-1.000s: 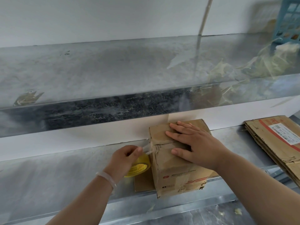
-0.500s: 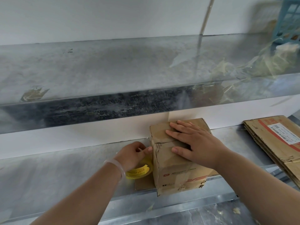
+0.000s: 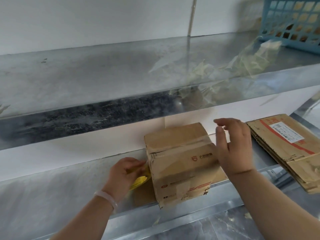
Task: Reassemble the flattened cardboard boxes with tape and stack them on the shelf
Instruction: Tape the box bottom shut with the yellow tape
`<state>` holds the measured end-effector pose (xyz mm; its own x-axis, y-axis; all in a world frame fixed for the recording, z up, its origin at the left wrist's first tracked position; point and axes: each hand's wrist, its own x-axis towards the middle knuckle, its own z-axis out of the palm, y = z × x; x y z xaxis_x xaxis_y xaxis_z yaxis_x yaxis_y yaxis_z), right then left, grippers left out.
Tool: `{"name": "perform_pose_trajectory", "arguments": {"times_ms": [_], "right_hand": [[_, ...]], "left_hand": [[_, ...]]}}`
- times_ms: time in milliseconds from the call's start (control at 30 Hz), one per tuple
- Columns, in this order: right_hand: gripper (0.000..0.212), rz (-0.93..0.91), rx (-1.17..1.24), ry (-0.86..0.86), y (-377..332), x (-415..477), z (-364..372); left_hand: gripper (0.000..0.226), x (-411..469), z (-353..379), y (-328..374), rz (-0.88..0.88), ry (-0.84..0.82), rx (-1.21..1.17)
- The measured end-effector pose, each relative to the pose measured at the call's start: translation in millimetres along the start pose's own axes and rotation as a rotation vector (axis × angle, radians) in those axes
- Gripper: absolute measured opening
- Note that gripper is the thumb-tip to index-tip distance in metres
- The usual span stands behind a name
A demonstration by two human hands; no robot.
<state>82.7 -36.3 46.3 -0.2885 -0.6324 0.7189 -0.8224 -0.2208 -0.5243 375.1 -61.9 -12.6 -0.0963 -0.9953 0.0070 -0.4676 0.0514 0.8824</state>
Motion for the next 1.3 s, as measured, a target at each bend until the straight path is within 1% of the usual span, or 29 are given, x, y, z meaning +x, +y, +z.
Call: {"name": "perform_pose_trajectory", "arguments": {"times_ms": [33, 67, 100, 133, 200, 233, 300, 333, 367, 433, 533, 567, 633, 700, 767, 800, 867, 933, 1000, 1033, 1067, 1100, 1167, 1300], "right_hand": [[0.025, 0.211, 0.032, 0.024, 12.4, -1.5, -7.9], [0.025, 0.408, 0.038, 0.003, 29.3, -4.7, -13.5], [0.026, 0.548, -0.02, -0.082, 47.4, -9.5, -15.6], [0.029, 0.622, -0.122, -0.233, 65.7, -16.0, -14.1], [0.035, 0.688, -0.273, -0.56, 90.6, -33.0, -3.3], [0.037, 0.693, -0.328, -0.69, 97.6, -41.4, 3.7], [0.037, 0.617, -0.455, -0.836, 109.1, -55.2, 17.6], [0.034, 0.569, -0.512, -0.857, 113.9, -59.4, 22.2], [0.03, 0.551, -0.538, -0.849, 117.0, -61.7, 25.1], [0.022, 0.571, -0.55, -0.818, 122.6, -62.7, 27.8], [0.012, 0.724, -0.502, -0.759, 120.6, -63.6, 27.9], [0.013, 0.796, -0.446, -0.716, 116.0, -63.2, 24.5], [0.022, 0.924, -0.277, -0.595, 102.6, -61.1, 11.1], [0.031, 0.958, -0.094, -0.43, 79.8, -56.1, -7.5], [0.033, 0.879, 0.045, -0.315, 48.3, -48.6, -26.1], [0.034, 0.807, 0.092, -0.29, 29.9, -45.5, -35.0], [0.039, 0.608, 0.139, -0.32, -11.1, -41.9, -51.6], [0.05, 0.352, 0.081, -0.475, -50.8, -42.1, -65.2], [0.059, 0.146, 0.0, -0.748, -87.6, -45.6, -69.8], [0.063, 0.072, -0.052, -0.905, -102.6, -48.0, -67.3], [0.069, 0.019, -0.105, -1.022, -116.3, -51.7, -61.7], [0.076, -0.006, -0.146, -1.098, -128.3, -55.3, -55.1], [0.083, -0.036, -0.219, -1.171, -143.6, -62.0, -39.2], [0.081, -0.007, -0.306, -1.238, -152.0, -70.4, -13.1]], "left_hand": [[0.054, 0.8, 0.8, -0.1, 0.02, 0.007, 0.043], [0.058, 1.5, 1.6, 0.0, 0.037, 0.009, 0.084], [0.059, 1.5, 2.2, 0.5, 0.06, 0.02, 0.119], [0.057, 1.4, 3.0, 0.3, 0.084, 0.026, 0.151], [0.047, 1.5, 4.3, 1.3, 0.127, 0.033, 0.218], [0.043, 1.4, 4.8, 1.3, 0.145, 0.036, 0.257], [0.044, 1.5, 5.5, 1.3, 0.157, 0.031, 0.294], [0.045, 1.3, 5.3, 1.1, 0.15, 0.029, 0.283], [0.047, 0.9, 4.8, 1.8, 0.143, 0.028, 0.263], [0.054, -1.6, 3.5, 3.7, 0.133, 0.028, 0.247], [0.043, -5.2, 1.1, 5.3, 0.13, 0.015, 0.279], [0.04, -7.0, 0.8, 7.4, 0.132, 0.019, 0.301], [0.036, -10.3, 0.3, 10.2, 0.118, 0.038, 0.298], [0.034, -12.8, 0.2, 11.8, 0.09, 0.063, 0.264], [0.03, -14.7, -1.3, 12.7, 0.055, 0.075, 0.226], [0.027, -14.8, -1.9, 12.5, 0.042, 0.078, 0.209], [0.02, -15.5, -3.8, 12.0, 0.022, 0.082, 0.192], [0.011, -16.1, -4.9, 12.7, 0.006, 0.086, 0.174], [0.013, -17.6, -5.5, 15.0, -0.002, 0.091, 0.147], [0.015, -17.9, -5.4, 16.9, -0.003, 0.09, 0.144], [0.016, -19.1, -6.2, 18.8, -0.003, 0.086, 0.145], [0.014, -20.3, -6.9, 20.9, -0.004, 0.077, 0.153], [0.013, -22.0, -8.9, 22.8, 0.005, 0.062, 0.167], [0.021, -23.9, -13.3, 22.4, 0.013, 0.064, 0.138]]}}
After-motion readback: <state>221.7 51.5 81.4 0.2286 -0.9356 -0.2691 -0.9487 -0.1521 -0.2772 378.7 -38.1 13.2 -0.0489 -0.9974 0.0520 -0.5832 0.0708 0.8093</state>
